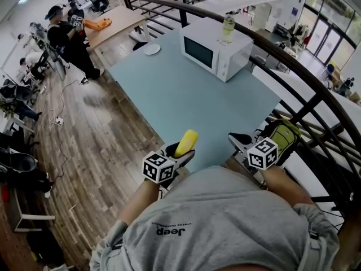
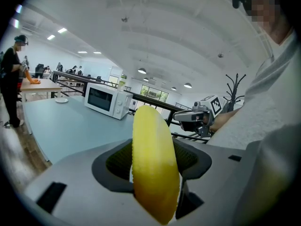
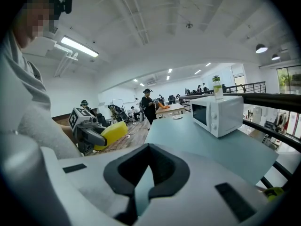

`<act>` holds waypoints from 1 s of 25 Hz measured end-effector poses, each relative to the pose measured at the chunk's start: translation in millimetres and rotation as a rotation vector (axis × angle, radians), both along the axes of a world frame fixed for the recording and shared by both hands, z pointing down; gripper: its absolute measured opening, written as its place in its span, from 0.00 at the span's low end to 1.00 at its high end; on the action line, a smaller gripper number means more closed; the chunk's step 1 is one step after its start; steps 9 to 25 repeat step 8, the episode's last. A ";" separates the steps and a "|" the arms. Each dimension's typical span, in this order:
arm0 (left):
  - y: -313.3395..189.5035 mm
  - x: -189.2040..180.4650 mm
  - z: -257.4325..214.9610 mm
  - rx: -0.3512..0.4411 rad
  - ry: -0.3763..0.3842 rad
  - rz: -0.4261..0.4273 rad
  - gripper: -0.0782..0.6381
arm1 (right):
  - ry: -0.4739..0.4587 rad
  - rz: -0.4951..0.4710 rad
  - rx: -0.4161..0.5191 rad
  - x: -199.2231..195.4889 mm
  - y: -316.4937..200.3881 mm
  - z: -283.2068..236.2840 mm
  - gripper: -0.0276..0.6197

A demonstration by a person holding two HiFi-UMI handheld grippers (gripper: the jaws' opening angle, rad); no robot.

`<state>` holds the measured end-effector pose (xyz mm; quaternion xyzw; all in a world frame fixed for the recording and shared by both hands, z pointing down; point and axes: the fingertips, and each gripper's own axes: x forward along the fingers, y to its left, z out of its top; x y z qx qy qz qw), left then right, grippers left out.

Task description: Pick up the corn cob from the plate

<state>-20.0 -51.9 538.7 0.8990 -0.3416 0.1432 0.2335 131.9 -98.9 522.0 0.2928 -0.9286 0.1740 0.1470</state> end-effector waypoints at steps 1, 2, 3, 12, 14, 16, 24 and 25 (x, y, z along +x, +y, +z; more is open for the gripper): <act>0.2 -0.1 0.2 0.000 0.000 -0.001 0.47 | 0.000 0.000 0.000 0.2 0.1 0.2 0.06; 0.4 -0.3 -0.1 0.000 0.000 -0.001 0.47 | 0.000 0.000 0.000 0.2 0.3 -0.2 0.06; 0.7 -0.6 -1.0 0.001 0.000 -0.002 0.47 | -0.001 0.000 0.001 0.0 0.5 -1.2 0.06; 0.5 -2.4 -7.5 0.004 0.003 -0.004 0.47 | 0.008 -0.006 0.008 -2.5 0.8 -7.0 0.06; 0.5 -2.4 -7.5 0.004 0.003 -0.004 0.47 | 0.008 -0.006 0.008 -2.5 0.8 -7.0 0.06; 0.5 -2.4 -7.5 0.004 0.003 -0.004 0.47 | 0.008 -0.006 0.008 -2.5 0.8 -7.0 0.06; 0.5 -2.4 -7.5 0.004 0.003 -0.004 0.47 | 0.008 -0.006 0.008 -2.5 0.8 -7.0 0.06; 0.5 -2.4 -7.5 0.004 0.003 -0.004 0.47 | 0.008 -0.006 0.008 -2.5 0.8 -7.0 0.06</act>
